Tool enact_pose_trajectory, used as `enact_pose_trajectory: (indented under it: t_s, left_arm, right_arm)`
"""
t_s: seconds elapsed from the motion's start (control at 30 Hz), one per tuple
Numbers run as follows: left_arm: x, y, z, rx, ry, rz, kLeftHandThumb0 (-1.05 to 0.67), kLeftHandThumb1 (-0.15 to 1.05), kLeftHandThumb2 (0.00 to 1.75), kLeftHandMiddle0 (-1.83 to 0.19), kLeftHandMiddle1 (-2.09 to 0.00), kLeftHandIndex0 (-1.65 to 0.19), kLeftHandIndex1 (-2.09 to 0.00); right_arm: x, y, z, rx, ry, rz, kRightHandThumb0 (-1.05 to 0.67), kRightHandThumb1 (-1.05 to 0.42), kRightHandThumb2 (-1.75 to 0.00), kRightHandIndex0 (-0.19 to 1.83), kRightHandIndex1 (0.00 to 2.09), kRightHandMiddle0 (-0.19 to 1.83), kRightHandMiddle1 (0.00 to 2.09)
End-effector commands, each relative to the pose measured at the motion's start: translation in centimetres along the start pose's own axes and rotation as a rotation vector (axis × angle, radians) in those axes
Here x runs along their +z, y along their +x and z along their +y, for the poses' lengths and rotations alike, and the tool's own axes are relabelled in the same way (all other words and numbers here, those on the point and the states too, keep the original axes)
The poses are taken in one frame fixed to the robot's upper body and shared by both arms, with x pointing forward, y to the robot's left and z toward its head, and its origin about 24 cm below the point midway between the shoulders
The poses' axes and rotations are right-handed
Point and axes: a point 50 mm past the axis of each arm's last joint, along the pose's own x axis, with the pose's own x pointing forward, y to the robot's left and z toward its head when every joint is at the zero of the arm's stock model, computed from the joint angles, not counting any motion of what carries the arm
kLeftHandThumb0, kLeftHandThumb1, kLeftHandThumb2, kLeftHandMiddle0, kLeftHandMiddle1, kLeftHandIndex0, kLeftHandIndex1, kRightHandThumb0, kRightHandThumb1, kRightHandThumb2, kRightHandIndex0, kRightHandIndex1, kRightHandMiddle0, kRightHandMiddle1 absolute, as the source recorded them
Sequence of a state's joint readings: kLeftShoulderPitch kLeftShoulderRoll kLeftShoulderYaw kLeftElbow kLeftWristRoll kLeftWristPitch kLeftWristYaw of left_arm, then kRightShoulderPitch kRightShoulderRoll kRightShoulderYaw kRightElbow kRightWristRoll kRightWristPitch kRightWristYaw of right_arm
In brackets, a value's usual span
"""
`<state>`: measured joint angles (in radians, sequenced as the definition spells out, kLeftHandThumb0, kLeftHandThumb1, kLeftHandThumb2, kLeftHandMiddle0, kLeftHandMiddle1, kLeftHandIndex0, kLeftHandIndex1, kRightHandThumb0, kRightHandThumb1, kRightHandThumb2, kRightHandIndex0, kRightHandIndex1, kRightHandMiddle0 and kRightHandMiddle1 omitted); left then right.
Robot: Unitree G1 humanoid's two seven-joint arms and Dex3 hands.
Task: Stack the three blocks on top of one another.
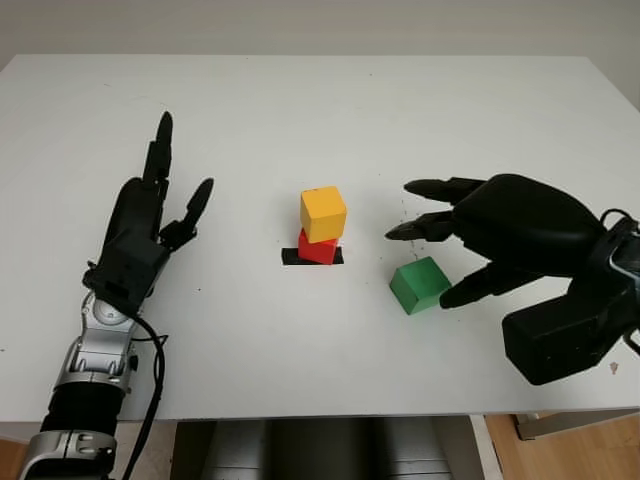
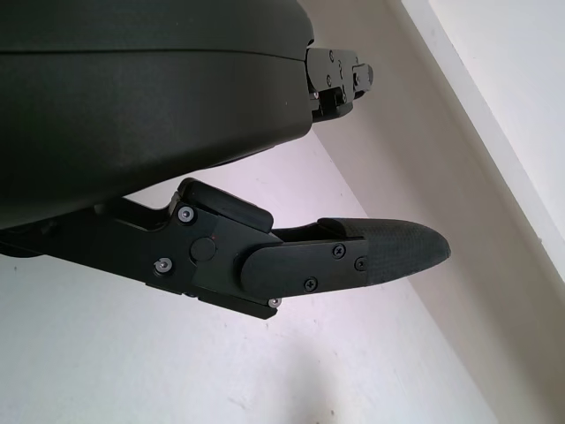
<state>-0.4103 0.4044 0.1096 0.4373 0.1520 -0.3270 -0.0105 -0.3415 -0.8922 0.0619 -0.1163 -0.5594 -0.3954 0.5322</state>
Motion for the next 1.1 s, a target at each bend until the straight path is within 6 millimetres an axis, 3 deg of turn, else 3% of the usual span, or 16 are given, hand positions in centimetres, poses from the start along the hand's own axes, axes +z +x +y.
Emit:
enact_pose_trajectory:
  t_s: [0.0, 0.6, 0.63, 0.67, 0.73, 1.07]
  left_arm:
    - [0.1, -0.1, 0.3, 0.005, 0.005, -0.012, -0.75, 1.05, 0.5, 0.05, -0.05, 0.08, -0.06]
    - [0.0, -0.2, 0.3, -0.01, -0.028, 0.004, -0.77, 1.05, 0.49, 0.07, -0.05, 0.11, -0.05]
    - [0.0, -0.2, 0.3, -0.012, -0.03, 0.003, -0.77, 1.05, 0.49, 0.08, -0.05, 0.11, -0.05]
    - [0.0, -0.2, 0.3, -0.012, -0.028, 0.002, -0.76, 1.05, 0.49, 0.08, -0.05, 0.12, -0.05]
    - [0.0, -0.2, 0.2, -0.011, -0.028, 0.003, -0.76, 1.05, 0.49, 0.08, -0.05, 0.12, -0.05]
    - [0.0, -0.1, 0.2, -0.011, -0.023, 0.004, -0.77, 1.05, 0.49, 0.07, -0.05, 0.11, -0.05]
  right_arm:
    - [0.2, 0.0, -0.2, 0.013, -0.015, 0.0, -0.77, -0.87, -0.06, 0.19, 0.04, 0.55, 0.13]
    - [0.0, 1.0, 1.7, -0.037, 0.015, -0.01, -0.64, -0.86, -0.05, 0.3, 0.08, 0.61, 0.24]
    - [0.0, 1.0, 1.7, -0.038, 0.011, -0.008, -0.62, -0.86, -0.05, 0.31, 0.08, 0.59, 0.31]
    - [0.0, 1.1, 1.8, -0.037, 0.006, -0.005, -0.6, -0.87, -0.05, 0.33, 0.07, 0.49, 0.52]
    - [-0.1, 1.1, 2.0, -0.036, 0.002, -0.002, -0.57, -0.87, -0.05, 0.34, 0.06, 0.38, 0.76]
    - [-0.4, 1.2, 2.3, -0.061, -0.008, -0.012, -0.5, -0.85, -0.05, 0.4, 0.08, 0.43, 0.96]
